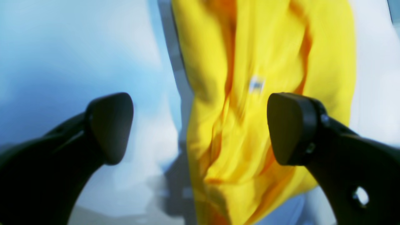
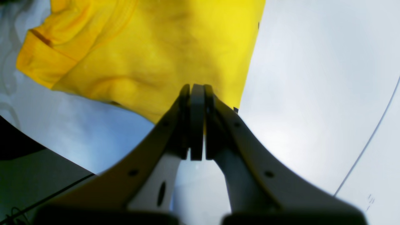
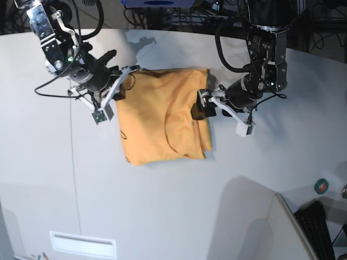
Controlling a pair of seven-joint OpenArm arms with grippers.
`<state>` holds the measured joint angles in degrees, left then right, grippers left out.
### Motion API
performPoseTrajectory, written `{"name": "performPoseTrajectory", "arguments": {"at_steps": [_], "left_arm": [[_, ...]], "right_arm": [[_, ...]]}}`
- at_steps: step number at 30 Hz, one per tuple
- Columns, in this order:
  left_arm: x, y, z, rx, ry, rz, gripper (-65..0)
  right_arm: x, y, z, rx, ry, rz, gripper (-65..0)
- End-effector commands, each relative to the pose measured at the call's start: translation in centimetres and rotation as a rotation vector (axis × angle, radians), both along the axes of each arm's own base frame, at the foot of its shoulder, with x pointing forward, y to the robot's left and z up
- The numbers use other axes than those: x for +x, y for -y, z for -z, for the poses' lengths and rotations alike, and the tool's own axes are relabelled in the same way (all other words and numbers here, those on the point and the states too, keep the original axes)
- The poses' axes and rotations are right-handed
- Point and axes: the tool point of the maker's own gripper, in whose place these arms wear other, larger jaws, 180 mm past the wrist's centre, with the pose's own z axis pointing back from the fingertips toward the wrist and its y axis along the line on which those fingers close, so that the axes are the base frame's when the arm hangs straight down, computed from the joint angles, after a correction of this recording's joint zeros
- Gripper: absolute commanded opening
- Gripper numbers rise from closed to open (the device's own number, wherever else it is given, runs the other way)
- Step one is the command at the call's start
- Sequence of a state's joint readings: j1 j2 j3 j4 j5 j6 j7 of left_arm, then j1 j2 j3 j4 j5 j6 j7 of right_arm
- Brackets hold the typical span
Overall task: Layout the t-shirt on the table in an organized manner, then fold the t-shirt properly
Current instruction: 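Grasp the stack edges with both grippers and straighten the folded shirt, then tuck the loose shirt edge under the stack with the left gripper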
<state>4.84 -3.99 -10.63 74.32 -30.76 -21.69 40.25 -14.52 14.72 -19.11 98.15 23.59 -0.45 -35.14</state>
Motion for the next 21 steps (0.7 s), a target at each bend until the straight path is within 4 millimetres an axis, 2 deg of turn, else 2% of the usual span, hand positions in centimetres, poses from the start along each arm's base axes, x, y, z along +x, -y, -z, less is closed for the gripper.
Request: {"name": "performPoseTrajectory", "arguments": {"at_steps": [1, 6, 9, 11, 13, 16, 20, 21], "left_arm": [[0.9, 0.2, -0.7, -0.023, 0.039, 0.005, 0.0], [1.2, 1.3, 0.7, -0.060, -0.009, -0.001, -0.7], [1.5, 2.3, 0.9, -0.081, -0.017, -0.001, -0.7], [1.3, 2.7, 1.3, -0.087, -0.030, 0.005, -1.2], [0.7, 4.0, 1.8, -0.085, -0.051, 0.049, -2.5], [0.3, 5.2, 2.3, -0.086, -0.070, 0.091, -9.2], [0.0, 5.1, 3.5, -0.085, -0.114, 0.094, -25.8], [-0.2, 4.5, 3.9, -0.074, -0.125, 0.094, -30.1]], "right_arm": [[0.9, -0.1, -1.0, 0.013, 0.041, -0.001, -65.0], [0.6, -0.1, -0.8, 0.013, 0.035, -0.001, -65.0], [0.6, -0.1, -0.8, 0.013, 0.034, -0.001, -65.0], [0.6, -0.1, -0.8, 0.013, 0.034, -0.001, -65.0], [0.6, -0.1, -0.8, 0.013, 0.034, -0.001, -65.0], [0.6, -0.1, -0.8, 0.013, 0.034, -0.001, -65.0], [0.6, -0.1, -0.8, 0.013, 0.034, -0.001, -65.0], [0.6, -0.1, -0.8, 0.013, 0.034, -0.001, -65.0]]}}
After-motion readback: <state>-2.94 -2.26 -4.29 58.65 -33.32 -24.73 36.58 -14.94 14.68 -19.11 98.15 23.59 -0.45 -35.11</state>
